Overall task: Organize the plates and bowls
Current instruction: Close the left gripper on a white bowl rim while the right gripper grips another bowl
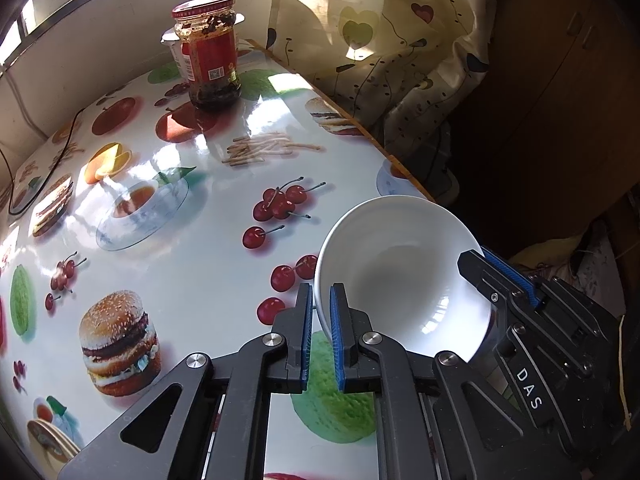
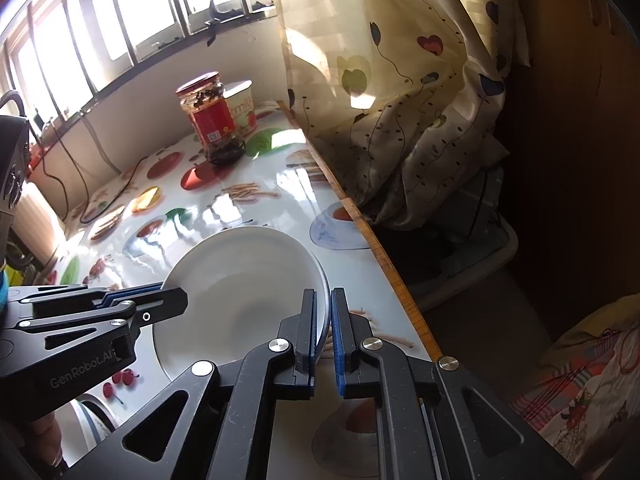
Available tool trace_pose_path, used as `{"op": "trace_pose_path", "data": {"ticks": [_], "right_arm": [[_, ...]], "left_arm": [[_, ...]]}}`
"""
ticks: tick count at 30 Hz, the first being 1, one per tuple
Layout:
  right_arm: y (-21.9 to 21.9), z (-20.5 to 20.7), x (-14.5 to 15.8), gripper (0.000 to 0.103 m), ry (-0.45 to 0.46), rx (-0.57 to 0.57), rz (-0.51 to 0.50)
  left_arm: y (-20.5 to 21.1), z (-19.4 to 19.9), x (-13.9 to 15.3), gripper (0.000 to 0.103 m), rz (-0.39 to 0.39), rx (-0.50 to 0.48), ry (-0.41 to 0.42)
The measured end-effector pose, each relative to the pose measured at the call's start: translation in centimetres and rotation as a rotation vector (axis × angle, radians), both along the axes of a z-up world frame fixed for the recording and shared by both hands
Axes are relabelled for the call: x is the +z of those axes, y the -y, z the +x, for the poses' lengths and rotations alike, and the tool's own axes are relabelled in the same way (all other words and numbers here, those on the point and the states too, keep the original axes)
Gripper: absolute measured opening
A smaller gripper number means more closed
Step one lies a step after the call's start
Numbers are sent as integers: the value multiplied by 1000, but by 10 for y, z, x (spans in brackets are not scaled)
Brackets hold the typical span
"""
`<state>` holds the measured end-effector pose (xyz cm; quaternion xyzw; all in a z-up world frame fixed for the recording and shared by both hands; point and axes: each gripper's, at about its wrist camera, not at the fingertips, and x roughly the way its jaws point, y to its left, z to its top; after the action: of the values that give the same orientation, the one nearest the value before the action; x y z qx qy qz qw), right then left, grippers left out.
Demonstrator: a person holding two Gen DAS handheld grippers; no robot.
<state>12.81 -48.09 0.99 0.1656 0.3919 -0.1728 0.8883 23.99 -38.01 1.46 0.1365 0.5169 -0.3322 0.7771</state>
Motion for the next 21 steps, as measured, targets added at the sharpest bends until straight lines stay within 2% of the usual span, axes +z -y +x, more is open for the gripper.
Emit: {"op": "trace_pose_path", "data": {"ticks": [21], "right_arm": [[2, -1, 0, 8, 6, -9, 7]], "left_arm": [[0, 0, -1, 8, -8, 4, -5]]}}
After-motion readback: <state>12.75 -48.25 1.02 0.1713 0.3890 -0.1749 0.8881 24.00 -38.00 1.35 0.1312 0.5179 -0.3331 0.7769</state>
